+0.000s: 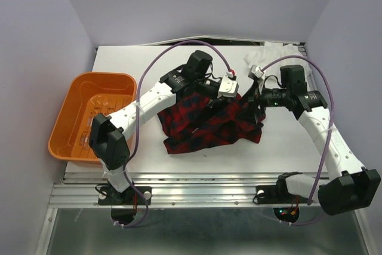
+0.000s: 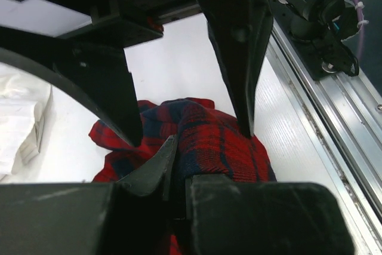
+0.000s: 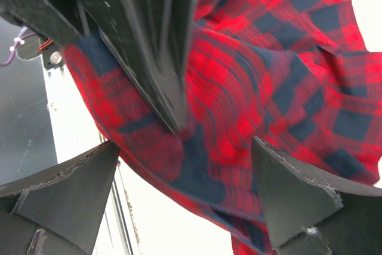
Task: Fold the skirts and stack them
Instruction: Flatten the skirt out
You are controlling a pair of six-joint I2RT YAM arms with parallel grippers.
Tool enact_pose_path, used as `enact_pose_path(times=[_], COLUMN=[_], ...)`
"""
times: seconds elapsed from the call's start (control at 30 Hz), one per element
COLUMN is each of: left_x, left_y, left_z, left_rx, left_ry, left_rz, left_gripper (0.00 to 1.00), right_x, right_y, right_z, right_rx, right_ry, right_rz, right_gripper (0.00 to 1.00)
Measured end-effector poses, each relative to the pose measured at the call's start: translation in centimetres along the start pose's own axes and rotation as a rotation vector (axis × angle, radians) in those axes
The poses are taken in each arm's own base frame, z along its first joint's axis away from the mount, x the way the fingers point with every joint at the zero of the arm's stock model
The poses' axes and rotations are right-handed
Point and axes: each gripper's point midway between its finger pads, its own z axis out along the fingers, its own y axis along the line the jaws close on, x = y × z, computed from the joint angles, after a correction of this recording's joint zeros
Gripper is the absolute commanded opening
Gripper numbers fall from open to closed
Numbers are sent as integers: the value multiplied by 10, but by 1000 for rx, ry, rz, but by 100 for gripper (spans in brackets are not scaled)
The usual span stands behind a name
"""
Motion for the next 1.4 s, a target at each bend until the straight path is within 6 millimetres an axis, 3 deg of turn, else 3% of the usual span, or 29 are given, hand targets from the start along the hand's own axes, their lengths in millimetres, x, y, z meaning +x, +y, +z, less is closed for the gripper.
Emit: enact_pose_path(times=[0.03, 0.07, 0.13, 0.17, 0.27, 0.5, 0.57, 0.7, 0.77, 0.8, 0.9, 0.97, 1.0, 1.07, 1.3, 1.4], left_x=[-1, -1, -3, -3, -2, 16, 28, 54, 79, 87, 123, 141, 148, 163, 201, 207], left_y=[0, 1, 5, 7, 12, 33, 25, 14, -5, -9, -51, -78, -89, -107, -156, -166], left_z=[0, 1, 3, 4, 5, -23, -35, -78, -115, -125, -151, -154, -154, -155, -159, -159], left_rx=[-1, -1, -5, -11, -26, -170, -188, -259, -310, -326, -319, -261, -231, -174, -19, 11], left_ry=[0, 0, 0, 3, 14, 100, 142, 236, 318, 338, 451, 508, 532, 576, 685, 697], left_rz=[1, 1, -7, -15, -40, -126, -169, -189, -219, -223, -243, -253, -259, -283, -354, -355], left_gripper=[16, 17, 20, 25, 36, 43, 52, 53, 55, 55, 56, 58, 69, 80, 81, 81], right_x=[0, 1, 4, 6, 10, 16, 20, 39, 55, 61, 93, 113, 120, 136, 152, 152], right_y=[2, 4, 7, 8, 3, -20, -25, -21, -18, -16, -14, -13, -13, -14, -18, -20], right_z=[3, 8, 17, 23, 30, 25, 21, 13, 11, 11, 10, 9, 8, 6, -6, -8], right_rx=[-10, -21, -40, -46, -27, 111, 158, 198, 207, 208, 219, 227, 232, 248, 313, 328], right_ry=[4, 13, 34, 48, 73, 119, 129, 152, 176, 186, 241, 280, 295, 330, 364, 370], right_rz=[-5, -8, -6, 0, -4, -11, -26, -44, -38, -34, -12, 6, 11, 18, -49, -59], right_gripper=[89, 75, 60, 42, 1, 1, 1, 1, 1, 1, 1, 1, 1, 1, 1, 1])
